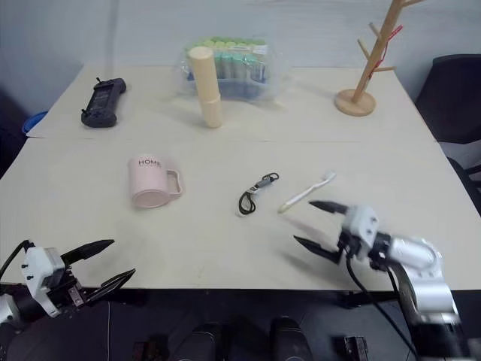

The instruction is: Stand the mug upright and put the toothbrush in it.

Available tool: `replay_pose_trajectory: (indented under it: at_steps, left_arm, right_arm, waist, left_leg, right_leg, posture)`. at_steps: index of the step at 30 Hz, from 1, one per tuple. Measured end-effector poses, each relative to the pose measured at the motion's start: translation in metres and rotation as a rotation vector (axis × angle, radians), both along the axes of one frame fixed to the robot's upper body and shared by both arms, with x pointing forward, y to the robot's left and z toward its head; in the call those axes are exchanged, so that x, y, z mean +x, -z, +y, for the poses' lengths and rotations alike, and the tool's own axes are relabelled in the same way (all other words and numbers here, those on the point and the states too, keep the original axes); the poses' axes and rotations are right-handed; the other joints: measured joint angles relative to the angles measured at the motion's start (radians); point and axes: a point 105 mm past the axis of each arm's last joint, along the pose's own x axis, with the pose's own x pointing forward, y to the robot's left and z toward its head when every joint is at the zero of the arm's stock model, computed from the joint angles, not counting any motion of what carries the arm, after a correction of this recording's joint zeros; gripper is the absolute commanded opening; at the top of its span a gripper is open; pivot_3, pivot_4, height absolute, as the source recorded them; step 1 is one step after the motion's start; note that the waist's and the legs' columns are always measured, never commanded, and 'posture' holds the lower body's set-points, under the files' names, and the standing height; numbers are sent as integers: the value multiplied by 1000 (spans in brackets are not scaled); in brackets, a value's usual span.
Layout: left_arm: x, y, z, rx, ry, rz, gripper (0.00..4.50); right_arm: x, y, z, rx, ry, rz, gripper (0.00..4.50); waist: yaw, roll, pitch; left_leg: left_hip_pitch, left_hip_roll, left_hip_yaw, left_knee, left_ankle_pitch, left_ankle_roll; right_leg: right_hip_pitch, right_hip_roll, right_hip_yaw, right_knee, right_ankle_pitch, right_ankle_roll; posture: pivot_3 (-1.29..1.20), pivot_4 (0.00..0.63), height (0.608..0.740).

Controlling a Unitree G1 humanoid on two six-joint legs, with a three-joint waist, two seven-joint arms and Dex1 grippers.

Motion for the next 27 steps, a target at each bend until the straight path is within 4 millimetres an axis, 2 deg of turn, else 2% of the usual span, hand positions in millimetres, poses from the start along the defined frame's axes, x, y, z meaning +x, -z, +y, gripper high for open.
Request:
replay_pose_trajectory:
  at_steps: [3, 7, 13, 15, 19, 22, 27]
  left_arm:
    - [9, -12, -15, -12, 63, -36, 4500]
    - [22, -19, -31, -28, 119, -50, 4500]
    - [26, -18, -45, -52, 160, -47, 4500]
    - [26, -16, -48, -65, 165, -48, 4500]
    - [25, -8, -55, -76, 179, -49, 4500]
    - [26, 0, -55, -82, 182, -39, 4500]
    - [29, 5, -55, -69, 200, -45, 4500]
  right_arm:
    - [29, -10, 18, -130, -37, -8, 4476]
    - [68, -5, 43, -286, -81, 52, 4476]
    - [99, 13, 62, -469, -97, 96, 4476]
    - [100, 15, 69, -496, -120, 104, 4476]
    - [102, 19, 84, -540, -160, 145, 3633]
    - [100, 22, 91, -565, -180, 177, 2513]
    - [93, 26, 87, -571, -235, 247, 820]
  waist:
    - [0, 0, 0]
    - [-11, 0, 0]
    - [-22, 1, 1]
    - [-25, 1, 1]
    - [-32, 1, 1]
    - [-37, 1, 1]
    - [-38, 1, 1]
  left_leg:
    - [-1, 0, -1, 0, 0, -1]
    - [-2, 0, 0, 1, 1, -1]
    - [-3, 0, 2, 0, 1, -1]
    - [-3, 0, 2, 1, 1, -1]
    - [-3, 0, 1, 3, 1, -2]
    - [-2, 1, 1, 4, 2, -3]
    - [-2, 0, 1, 4, 2, -3]
  right_leg:
    - [-1, 0, -1, -1, 0, 0]
    - [-1, 1, -2, -1, 0, 0]
    - [-2, 1, -3, 1, 0, 0]
    - [-2, 1, -4, 1, 0, 0]
    - [-2, 1, -4, 2, 0, 0]
    - [-2, 1, -4, 4, 0, 0]
    - [-2, 1, -4, 9, 0, 0]
  posture:
    - [0, 150, 740]
    - [0, 150, 740]
    - [0, 150, 740]
    - [0, 150, 740]
    - [0, 150, 740]
    - [0, 150, 740]
    - [0, 150, 740]
